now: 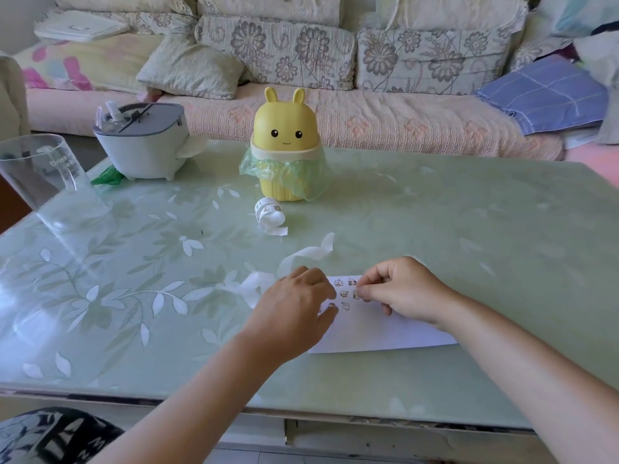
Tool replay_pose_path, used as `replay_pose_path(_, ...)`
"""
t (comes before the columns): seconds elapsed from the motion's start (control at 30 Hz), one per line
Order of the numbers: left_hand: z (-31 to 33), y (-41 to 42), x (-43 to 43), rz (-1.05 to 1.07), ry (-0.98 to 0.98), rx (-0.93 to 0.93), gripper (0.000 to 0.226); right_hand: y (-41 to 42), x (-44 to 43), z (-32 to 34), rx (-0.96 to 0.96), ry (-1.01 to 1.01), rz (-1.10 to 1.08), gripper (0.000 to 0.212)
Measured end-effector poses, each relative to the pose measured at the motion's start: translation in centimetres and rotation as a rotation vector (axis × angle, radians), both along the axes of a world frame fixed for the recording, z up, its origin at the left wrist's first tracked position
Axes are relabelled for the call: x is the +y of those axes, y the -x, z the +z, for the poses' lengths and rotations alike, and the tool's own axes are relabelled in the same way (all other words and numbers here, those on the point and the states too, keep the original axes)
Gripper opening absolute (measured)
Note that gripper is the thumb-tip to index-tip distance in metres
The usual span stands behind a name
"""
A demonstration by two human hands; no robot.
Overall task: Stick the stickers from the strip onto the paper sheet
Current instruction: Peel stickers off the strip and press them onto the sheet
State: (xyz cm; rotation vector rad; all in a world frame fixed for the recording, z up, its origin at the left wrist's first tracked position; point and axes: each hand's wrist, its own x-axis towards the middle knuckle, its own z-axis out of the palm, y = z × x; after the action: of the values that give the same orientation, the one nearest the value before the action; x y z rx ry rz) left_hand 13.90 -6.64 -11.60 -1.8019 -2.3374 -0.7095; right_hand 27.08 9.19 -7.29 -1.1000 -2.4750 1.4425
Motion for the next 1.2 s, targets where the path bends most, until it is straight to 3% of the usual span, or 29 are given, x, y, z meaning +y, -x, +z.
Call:
replay_pose_path(0.17,-0.8,-0.5,-0.1,-0.053,0.131,-0.072,0.039,-0.2,0.4,-0.9,-0.063,-0.014,0.021,0.007)
replay_pose_path(0.87,-0.9,-0.8,0.0,-0.066,0.158,-0.066,0.037,0.3,0.1,-1.9,-0.145,-0.137,-0.020,0.013)
replay_pose_path(1.2,-1.0,-1.4,-0.2,-0.092,0.143,0.033,0.037,1.4,-1.3,-0.8,-0.337,-0.401,-0.016,0.011)
